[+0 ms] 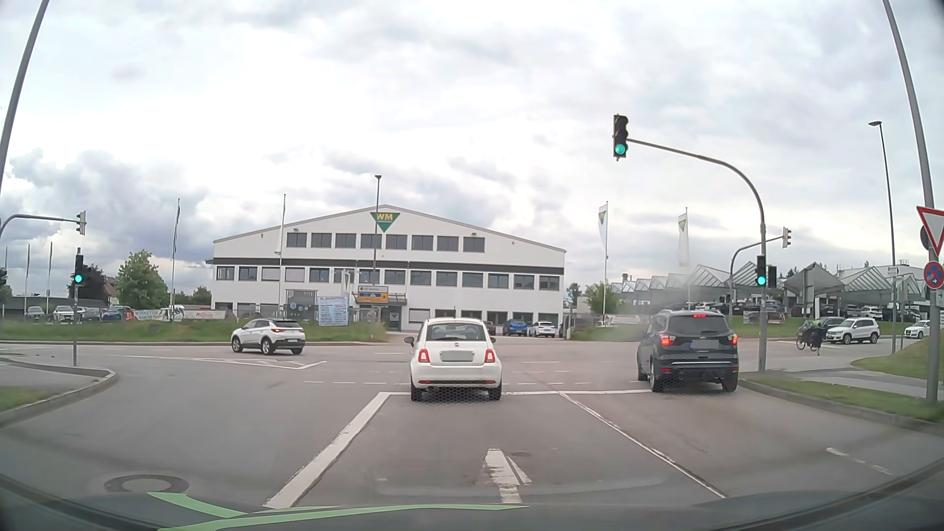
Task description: Follow the waypoints while adhering to traffic rules and regulations
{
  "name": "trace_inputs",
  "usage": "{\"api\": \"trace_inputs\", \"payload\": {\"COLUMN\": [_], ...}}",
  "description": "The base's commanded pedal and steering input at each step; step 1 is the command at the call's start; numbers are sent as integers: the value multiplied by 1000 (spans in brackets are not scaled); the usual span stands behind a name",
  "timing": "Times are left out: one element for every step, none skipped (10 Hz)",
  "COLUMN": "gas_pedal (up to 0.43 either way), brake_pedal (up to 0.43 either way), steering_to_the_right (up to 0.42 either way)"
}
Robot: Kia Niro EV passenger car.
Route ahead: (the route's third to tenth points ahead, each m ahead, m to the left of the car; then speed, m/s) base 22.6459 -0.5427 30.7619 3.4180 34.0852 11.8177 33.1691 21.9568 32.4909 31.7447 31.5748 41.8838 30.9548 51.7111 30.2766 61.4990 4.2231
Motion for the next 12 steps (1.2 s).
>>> {"api": "trace_inputs", "payload": {"gas_pedal": [209,197,189,169,169,169,157,138,130,118,118,118], "brake_pedal": [0,0,0,0,0,0,0,0,0,0,0,0], "steering_to_the_right": [-5,-5,-6,-8,-8,-9,-10,-13,-17,-23,-26,-27]}}
